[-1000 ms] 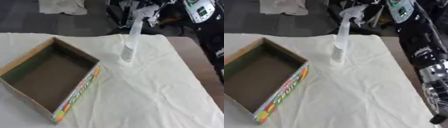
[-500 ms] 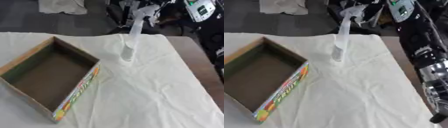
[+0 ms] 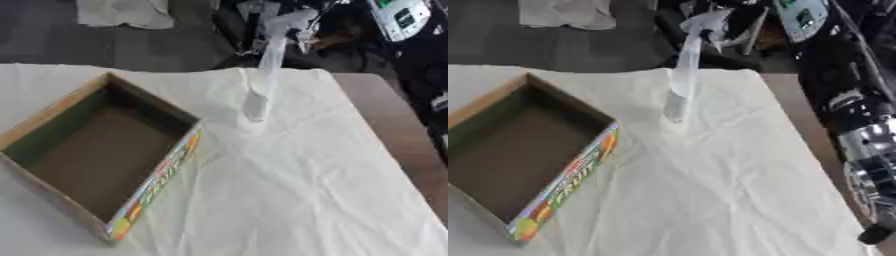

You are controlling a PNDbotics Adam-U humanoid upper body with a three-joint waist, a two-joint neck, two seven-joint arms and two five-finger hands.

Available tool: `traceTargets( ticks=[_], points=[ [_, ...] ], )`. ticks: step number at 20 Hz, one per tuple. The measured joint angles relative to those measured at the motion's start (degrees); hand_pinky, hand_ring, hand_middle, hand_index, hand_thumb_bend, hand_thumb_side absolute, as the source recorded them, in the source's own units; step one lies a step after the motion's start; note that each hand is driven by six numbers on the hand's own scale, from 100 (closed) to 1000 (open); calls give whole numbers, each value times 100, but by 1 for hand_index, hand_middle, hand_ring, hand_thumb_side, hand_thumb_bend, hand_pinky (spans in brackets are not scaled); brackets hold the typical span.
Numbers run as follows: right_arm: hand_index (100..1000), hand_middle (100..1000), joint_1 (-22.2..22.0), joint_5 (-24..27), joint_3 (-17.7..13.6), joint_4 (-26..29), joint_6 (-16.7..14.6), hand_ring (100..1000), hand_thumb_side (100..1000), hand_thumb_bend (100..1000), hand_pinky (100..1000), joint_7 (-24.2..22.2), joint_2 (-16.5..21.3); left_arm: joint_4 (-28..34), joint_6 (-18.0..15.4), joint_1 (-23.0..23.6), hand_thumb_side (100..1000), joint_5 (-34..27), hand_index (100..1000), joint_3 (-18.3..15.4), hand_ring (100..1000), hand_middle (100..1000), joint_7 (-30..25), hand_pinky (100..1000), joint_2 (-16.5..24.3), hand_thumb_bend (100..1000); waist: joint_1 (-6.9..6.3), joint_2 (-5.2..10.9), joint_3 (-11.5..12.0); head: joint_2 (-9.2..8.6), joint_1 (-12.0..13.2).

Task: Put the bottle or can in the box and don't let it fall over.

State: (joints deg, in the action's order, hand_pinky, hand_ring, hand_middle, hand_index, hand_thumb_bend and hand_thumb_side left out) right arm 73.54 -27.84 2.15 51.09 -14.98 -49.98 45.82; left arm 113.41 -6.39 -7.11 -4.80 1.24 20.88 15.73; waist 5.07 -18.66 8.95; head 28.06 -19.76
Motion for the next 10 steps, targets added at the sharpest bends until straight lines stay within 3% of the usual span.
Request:
traceTargets(
  ticks=[10],
  points=[
    [714, 539, 3, 29, 0, -1, 24, 491, 155, 219, 735, -3, -17, 0, 21, 0, 866, 0, 601, 0, 568, 705, -9, 950, 0, 181, 0, 4, 0, 0, 0]
  ],
)
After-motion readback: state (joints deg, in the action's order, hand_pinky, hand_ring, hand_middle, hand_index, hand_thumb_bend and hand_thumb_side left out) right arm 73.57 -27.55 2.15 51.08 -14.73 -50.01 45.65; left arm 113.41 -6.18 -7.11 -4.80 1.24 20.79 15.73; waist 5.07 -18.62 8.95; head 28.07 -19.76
